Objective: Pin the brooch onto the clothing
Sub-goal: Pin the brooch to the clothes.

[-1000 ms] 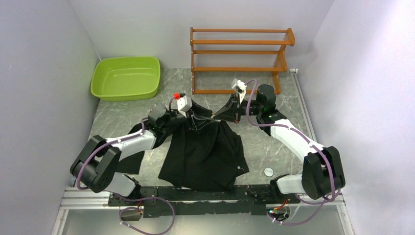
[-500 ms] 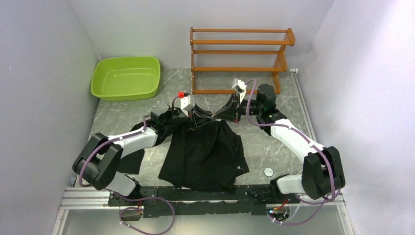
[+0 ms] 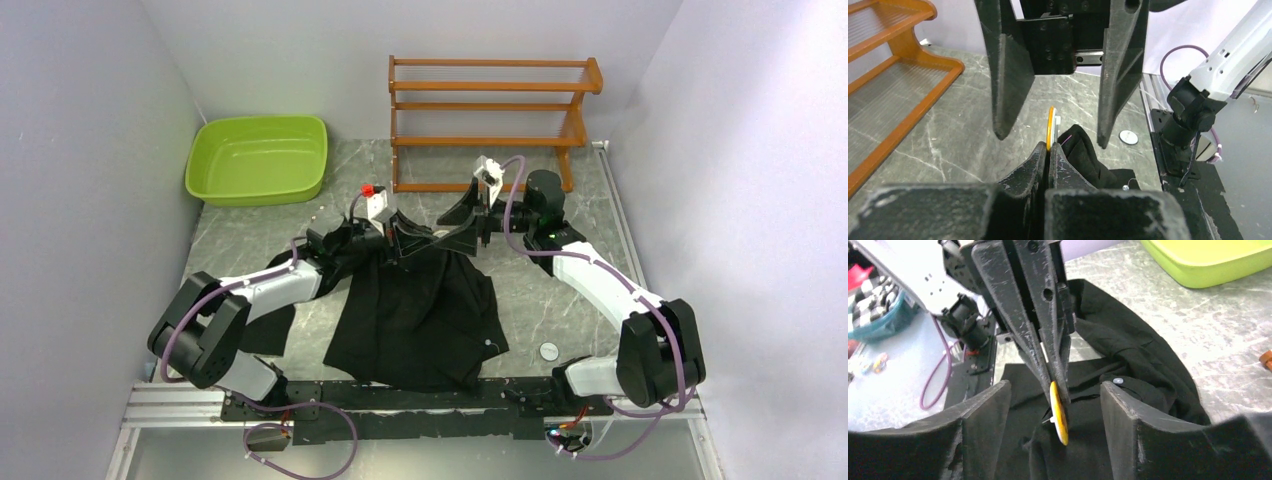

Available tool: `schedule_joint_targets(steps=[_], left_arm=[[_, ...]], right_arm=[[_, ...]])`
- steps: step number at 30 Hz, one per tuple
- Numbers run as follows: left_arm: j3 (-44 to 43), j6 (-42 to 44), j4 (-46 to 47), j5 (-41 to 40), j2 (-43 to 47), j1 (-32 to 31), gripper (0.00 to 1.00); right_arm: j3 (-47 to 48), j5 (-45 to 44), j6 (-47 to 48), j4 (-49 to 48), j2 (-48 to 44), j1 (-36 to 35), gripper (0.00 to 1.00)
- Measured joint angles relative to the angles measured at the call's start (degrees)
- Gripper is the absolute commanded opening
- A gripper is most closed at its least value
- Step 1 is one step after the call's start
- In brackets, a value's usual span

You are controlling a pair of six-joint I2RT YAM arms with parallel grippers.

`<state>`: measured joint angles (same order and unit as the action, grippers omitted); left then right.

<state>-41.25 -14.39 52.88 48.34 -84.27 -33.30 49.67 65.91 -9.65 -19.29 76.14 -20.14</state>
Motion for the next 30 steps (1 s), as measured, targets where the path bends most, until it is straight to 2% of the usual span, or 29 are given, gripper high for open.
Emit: schedule_joint_targets(steps=[2, 5, 14, 17, 24, 30], left_arm=[[0.4, -1.1, 1.4, -0.9, 0.0, -0.1, 0.03], [1.5, -3.0, 3.9, -3.1, 0.0, -0.1, 0.03], [7.4, -8.0, 10.7, -14.0, 2.0, -0.1, 0.03], [8.5, -9.3, 12.7, -16.8, 3.2, -0.1, 0.03], [8.9, -11.3, 13.9, -19.0, 6.2, -0.1, 0.03], [8.9, -11.5, 13.5, -19.3, 7.1, -0.1, 0.03]], right_arm=[[0.0, -1.4, -0.5, -0.4, -0.1, -0.1, 0.92], [-0.1, -4.5, -1.1, -0.5, -0.6, 0.0, 1.0], [-7.3, -10.4, -4.0, -3.1, -7.4, 2.0, 0.99], [-8.3, -10.4, -4.0, -3.3, -8.2, 2.1, 0.92], [-8.5, -8.8, -4.9, -5.5, -6.2, 0.0, 0.56], [-7.9, -8.6, -6.3, -7.0, -4.1, -1.6, 0.52]])
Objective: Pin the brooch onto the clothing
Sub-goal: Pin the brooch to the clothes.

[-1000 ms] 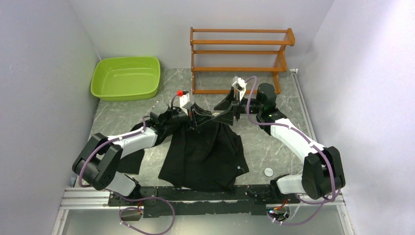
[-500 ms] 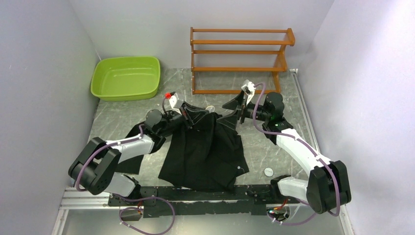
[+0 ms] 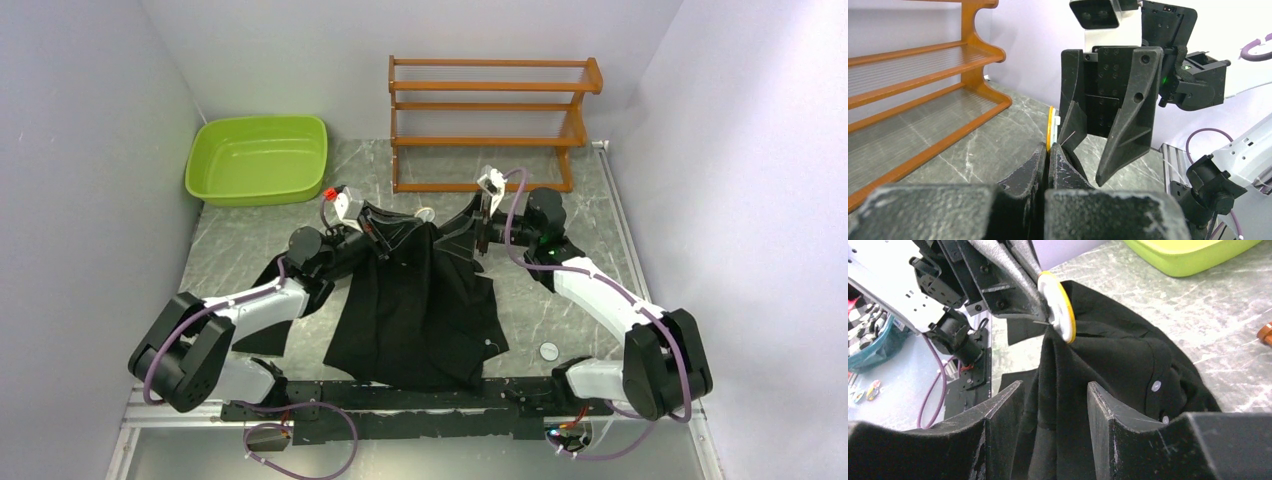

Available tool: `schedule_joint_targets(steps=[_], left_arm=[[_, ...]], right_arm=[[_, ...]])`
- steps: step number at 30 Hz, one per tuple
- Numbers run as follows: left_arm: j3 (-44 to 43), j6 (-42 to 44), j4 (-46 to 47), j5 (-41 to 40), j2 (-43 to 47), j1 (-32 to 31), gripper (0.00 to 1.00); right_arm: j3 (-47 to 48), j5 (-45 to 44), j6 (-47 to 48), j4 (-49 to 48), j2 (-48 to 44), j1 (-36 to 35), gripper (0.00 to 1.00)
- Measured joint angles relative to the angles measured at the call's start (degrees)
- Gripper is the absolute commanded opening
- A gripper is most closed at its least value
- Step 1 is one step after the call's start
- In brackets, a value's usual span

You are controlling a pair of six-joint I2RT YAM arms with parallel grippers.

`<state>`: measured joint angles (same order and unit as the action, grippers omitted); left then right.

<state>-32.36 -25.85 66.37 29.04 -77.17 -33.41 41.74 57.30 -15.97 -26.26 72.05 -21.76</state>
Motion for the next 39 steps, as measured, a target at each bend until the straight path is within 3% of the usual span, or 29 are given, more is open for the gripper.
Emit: schedule_joint_targets(steps=[4, 6, 11, 13, 18, 23, 30, 34, 39], left_arm=[[0.0, 0.0, -0.2, -0.4, 0.3, 0.0, 0.03], [0.0, -0.2, -0.2, -0.5, 0.4, 0.0, 0.03], [0.3, -1.0, 0.3, -1.2, 0.5, 0.0, 0.03], [0.3, -1.1, 0.3, -1.6, 0.5, 0.0, 0.03], [0.4, -1.2, 0.1, -1.7, 0.7, 0.0, 0.02], [1.2, -0.8, -1.3, -1.6, 2.6, 0.0, 0.03], [1.2, -0.8, -1.2, 0.2, 3.5, 0.0, 0.03], [1.2, -0.9, -1.1, 2.0, 3.5, 0.0, 0.03], [1.2, -1.1, -0.9, 3.3, 3.5, 0.0, 0.03]], right_arm=[[1.2, -0.4, -0.6, -1.3, 1.3, -0.1, 0.45], [1.8, -0.8, -0.8, -1.3, 2.1, -0.3, 0.35], [5.2, -3.2, 0.7, 2.3, 4.6, -2.3, 0.32], [5.7, -4.3, 1.5, 3.6, 4.8, -3.1, 0.42], [5.1, -6.1, 2.4, 4.1, 3.4, -3.4, 0.85], [0.7, -6.8, 1.5, 0.7, -3.4, -1.3, 0.99], [-4.9, -2.2, -8.5, -16.8, -3.7, 4.2, 0.94], [-5.0, 2.1, -18.1, -32.2, 2.7, 4.0, 0.82], [-2.9, 5.9, -32.7, -49.8, 11.9, 3.5, 0.74]])
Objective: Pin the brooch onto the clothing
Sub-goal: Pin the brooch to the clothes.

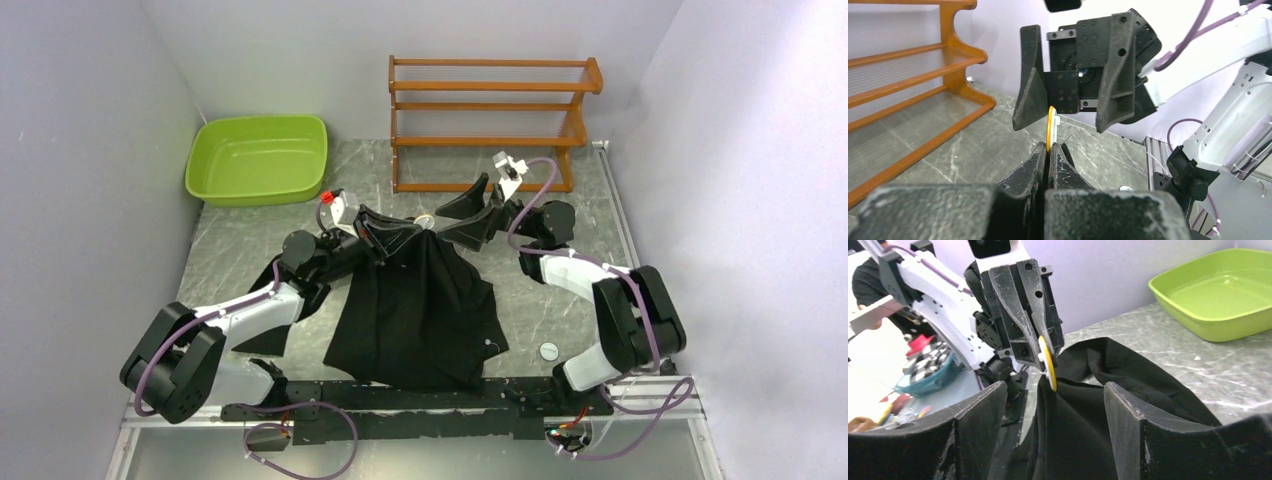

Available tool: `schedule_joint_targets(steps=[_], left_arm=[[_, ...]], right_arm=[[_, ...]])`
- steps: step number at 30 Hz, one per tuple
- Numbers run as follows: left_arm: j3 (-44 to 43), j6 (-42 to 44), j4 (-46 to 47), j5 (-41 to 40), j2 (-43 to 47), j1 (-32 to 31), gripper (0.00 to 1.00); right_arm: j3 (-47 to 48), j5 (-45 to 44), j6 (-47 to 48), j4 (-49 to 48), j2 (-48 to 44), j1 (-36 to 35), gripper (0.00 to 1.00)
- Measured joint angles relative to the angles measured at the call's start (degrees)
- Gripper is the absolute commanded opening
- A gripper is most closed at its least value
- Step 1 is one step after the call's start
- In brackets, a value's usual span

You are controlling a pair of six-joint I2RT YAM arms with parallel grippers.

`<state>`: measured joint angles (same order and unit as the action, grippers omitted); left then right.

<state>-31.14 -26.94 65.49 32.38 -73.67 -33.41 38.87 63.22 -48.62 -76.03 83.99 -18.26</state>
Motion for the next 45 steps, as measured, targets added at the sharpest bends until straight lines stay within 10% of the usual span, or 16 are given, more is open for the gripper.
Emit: schedule_joint_targets(steps=[13, 34, 39, 45], left_arm=[[0.0, -0.2, -0.2, 0.8, 0.5, 0.0, 0.03], [0.0, -0.2, -0.5, 1.3, 1.6, 0.0, 0.03], [0.0, -0.2, -0.5, 1.3, 1.6, 0.0, 0.03], [0.0, -0.1, -0.9, 1.3, 1.6, 0.0, 0.03]], right_arm=[[2.8, 2.3, -10.0, -9.5, 5.0, -3.1, 0.64], [1.3, -3.0, 19.1, 17.2, -6.2, -7.2, 0.61], [1.3, -3.1, 20.8, 18.9, -5.9, -7.2, 0.33], [1.3, -3.1, 21.2, 19.8, -5.7, -7.3, 0.3]])
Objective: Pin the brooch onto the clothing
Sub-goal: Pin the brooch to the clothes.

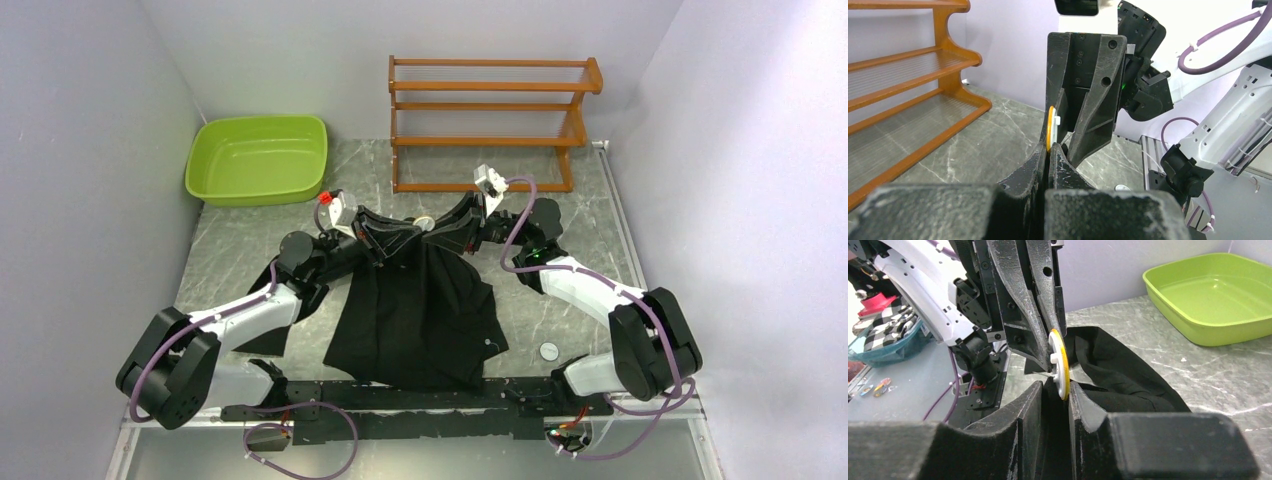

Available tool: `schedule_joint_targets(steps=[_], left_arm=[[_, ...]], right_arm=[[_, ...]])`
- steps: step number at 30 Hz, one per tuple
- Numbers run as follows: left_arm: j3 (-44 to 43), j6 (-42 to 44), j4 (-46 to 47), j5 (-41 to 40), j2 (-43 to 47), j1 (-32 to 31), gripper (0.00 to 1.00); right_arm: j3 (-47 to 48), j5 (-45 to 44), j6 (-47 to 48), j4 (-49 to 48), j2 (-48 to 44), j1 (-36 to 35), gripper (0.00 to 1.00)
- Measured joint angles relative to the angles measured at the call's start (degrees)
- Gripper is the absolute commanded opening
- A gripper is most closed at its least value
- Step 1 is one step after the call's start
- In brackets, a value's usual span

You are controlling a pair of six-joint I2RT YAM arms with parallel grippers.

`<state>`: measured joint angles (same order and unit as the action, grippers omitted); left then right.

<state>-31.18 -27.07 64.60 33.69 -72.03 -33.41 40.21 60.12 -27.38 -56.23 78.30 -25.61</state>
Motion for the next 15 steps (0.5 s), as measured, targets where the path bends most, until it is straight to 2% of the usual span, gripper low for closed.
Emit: schedule_joint_targets(steps=[5, 8, 11, 12, 15], left_arm=[[0.0, 0.0, -0.6, 0.2, 0.2, 0.0, 0.03], [0.0, 0.0, -0.7, 0.6, 0.2, 0.0, 0.03], [0.0, 0.0, -0.7, 0.9, 0.2, 0.0, 0.03], [0.0, 0.0, -0.7, 1.0, 0.2, 0.0, 0.03], [-0.1, 0.0, -0.7, 1.2, 0.2, 0.0, 0.03]], right_arm=[[0.0, 0.0, 0.0, 0.4, -0.1, -0.1, 0.42], [0.0, 0.0, 0.4, 1.0, -0.5, -0.2, 0.41], [0.3, 0.0, 0.9, 2.1, -0.9, -0.3, 0.29], [0.5, 0.0, 1.1, 2.5, -1.1, -0.4, 0.29], [0.9, 0.1, 1.3, 3.1, -1.3, -0.4, 0.39]])
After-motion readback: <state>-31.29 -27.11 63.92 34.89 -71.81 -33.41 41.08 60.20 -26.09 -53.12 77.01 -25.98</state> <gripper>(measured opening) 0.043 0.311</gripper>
